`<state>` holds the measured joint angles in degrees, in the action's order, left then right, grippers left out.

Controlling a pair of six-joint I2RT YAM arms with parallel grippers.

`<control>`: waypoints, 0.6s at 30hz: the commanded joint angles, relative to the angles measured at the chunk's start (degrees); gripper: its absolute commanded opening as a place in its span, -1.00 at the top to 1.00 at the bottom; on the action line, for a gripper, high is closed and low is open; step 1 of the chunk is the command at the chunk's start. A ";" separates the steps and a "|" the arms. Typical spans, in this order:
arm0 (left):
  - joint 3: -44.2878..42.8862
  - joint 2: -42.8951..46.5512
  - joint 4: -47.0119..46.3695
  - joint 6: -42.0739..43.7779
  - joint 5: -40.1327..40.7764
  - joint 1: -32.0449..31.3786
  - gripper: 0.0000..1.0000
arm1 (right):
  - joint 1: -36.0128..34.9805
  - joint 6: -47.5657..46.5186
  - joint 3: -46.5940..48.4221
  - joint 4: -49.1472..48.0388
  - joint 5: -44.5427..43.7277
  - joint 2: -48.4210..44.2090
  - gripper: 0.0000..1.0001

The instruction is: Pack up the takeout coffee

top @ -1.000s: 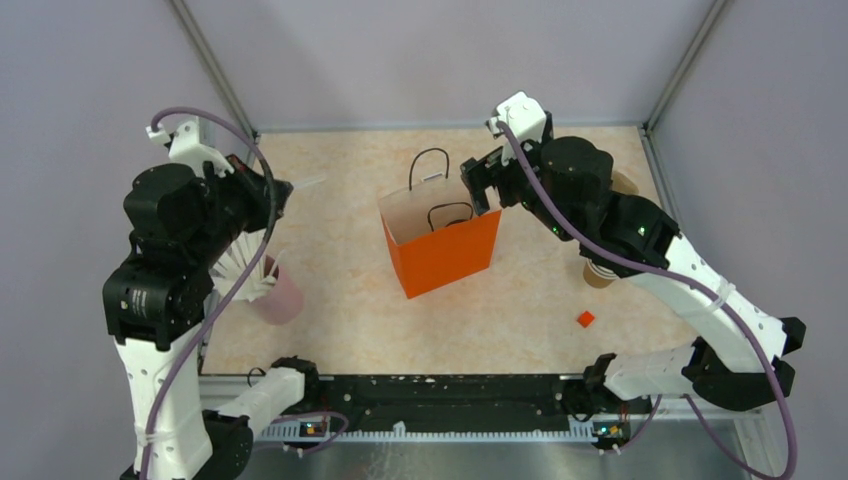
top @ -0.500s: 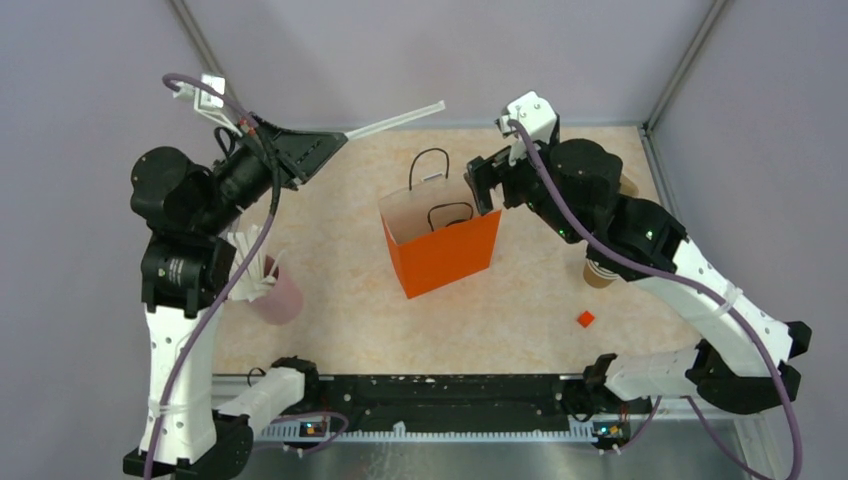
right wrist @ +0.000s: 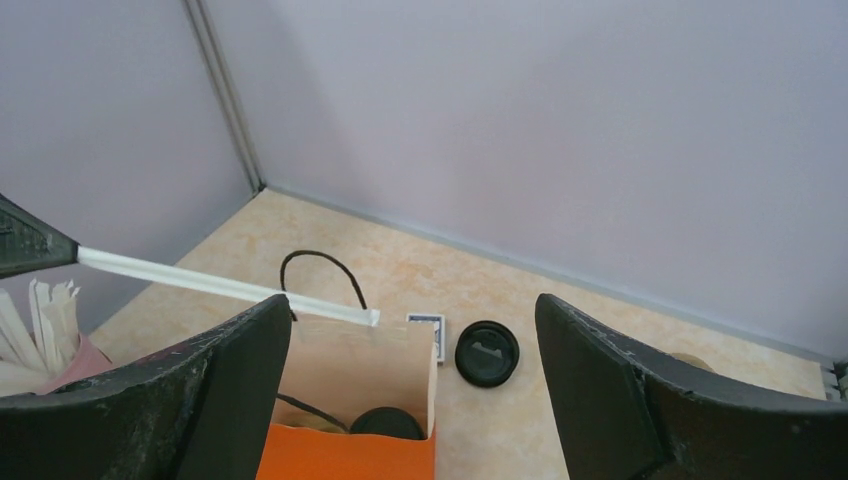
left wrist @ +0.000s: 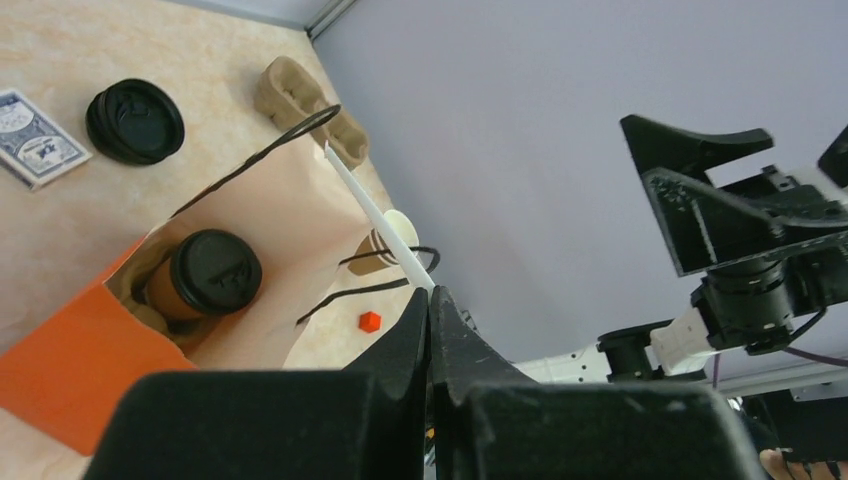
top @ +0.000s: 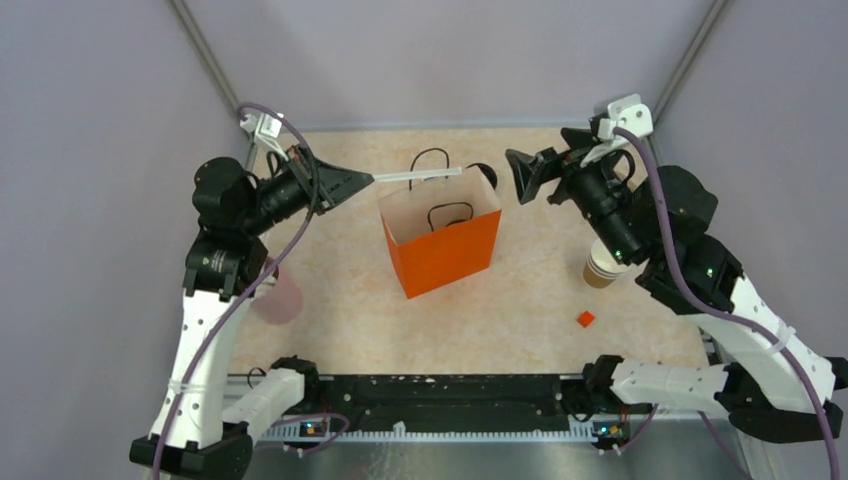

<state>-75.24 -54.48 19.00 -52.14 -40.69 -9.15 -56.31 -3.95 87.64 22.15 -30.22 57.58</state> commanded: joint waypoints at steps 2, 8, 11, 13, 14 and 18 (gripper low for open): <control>4.69 2.14 0.79 4.86 -0.56 0.09 1.00 | 0.59 0.44 0.05 -2.29 -1.19 0.80 -0.79; 10.92 1.19 0.12 6.51 0.42 -0.97 1.00 | 0.59 1.44 -0.51 -1.58 -0.85 1.28 -0.79; 12.69 0.40 -1.75 6.44 0.81 -1.60 1.00 | 0.59 1.67 -0.33 -0.89 -0.50 1.83 -0.79; 13.80 -0.40 -4.10 5.26 0.71 -2.49 1.00 | 0.59 2.40 0.65 0.76 -0.39 2.91 -0.80; 14.42 -0.82 -5.43 4.54 0.66 -3.00 1.00 | 0.59 3.02 1.20 1.82 -0.67 3.42 -0.80; 14.84 -3.72 -7.87 4.52 1.14 -5.42 0.92 | 0.59 7.72 2.81 7.75 -3.59 6.09 -0.80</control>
<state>-60.51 -56.16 17.56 -47.86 -39.79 -12.58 -56.31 -1.04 87.53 24.73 -30.92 61.30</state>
